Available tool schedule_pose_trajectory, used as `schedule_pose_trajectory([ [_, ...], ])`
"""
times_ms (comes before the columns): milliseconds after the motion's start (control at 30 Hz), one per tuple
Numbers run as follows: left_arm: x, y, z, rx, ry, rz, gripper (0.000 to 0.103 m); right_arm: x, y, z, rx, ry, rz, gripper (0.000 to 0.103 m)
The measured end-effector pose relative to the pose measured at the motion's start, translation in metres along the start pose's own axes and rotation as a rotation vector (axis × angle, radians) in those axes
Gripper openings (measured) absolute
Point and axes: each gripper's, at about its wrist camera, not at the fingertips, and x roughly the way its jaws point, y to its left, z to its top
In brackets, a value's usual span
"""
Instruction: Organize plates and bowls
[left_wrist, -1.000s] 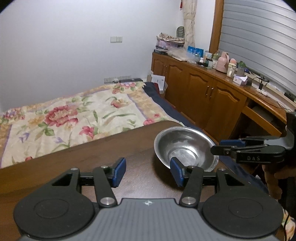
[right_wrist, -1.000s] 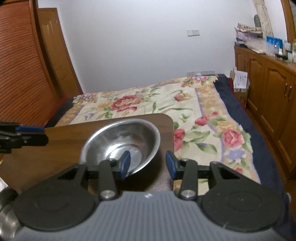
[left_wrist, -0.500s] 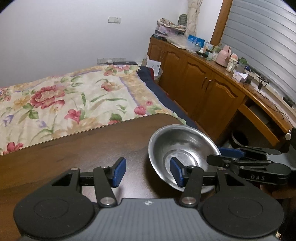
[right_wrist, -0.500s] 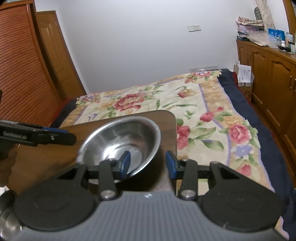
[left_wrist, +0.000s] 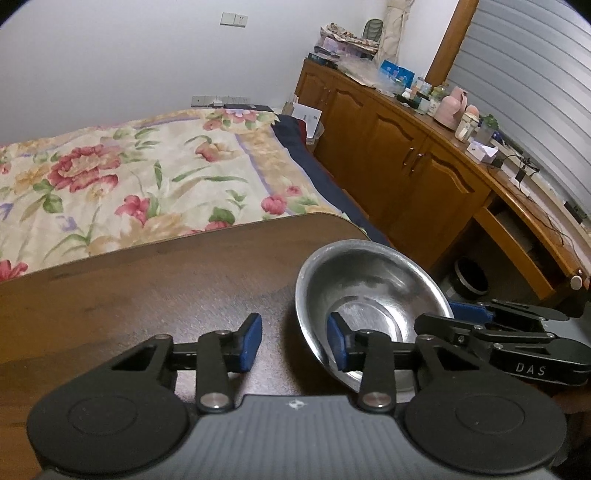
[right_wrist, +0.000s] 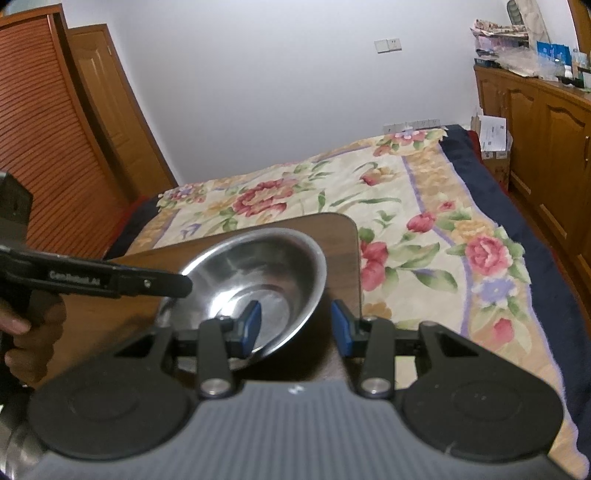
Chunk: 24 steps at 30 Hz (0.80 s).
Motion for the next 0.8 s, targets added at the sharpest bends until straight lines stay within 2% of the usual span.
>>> schedule_pose_trajectory([
  [67,0.002,0.001,-0.001,-0.007,0.006,-0.004,0.034,0.001,0.001,-0.001,0.003,0.007,0.006,0.043],
  [100,0.003,0.002,-0.001,-0.013,0.011,-0.012,0.028,0.001,0.000,-0.001,0.005,0.010,0.010,0.042],
  [200,0.002,0.002,-0.001,-0.028,0.020,-0.045,0.014,0.003,-0.001,-0.001,0.019,0.022,0.024,0.032],
  [267,0.000,0.001,0.000,-0.029,0.022,-0.051,0.014,0.001,-0.002,0.000,0.033,0.031,0.042,0.023],
  [800,-0.054,-0.037,0.003,0.046,-0.060,-0.088,0.014,-0.043,0.004,0.018,0.040,-0.027,0.003,0.016],
])
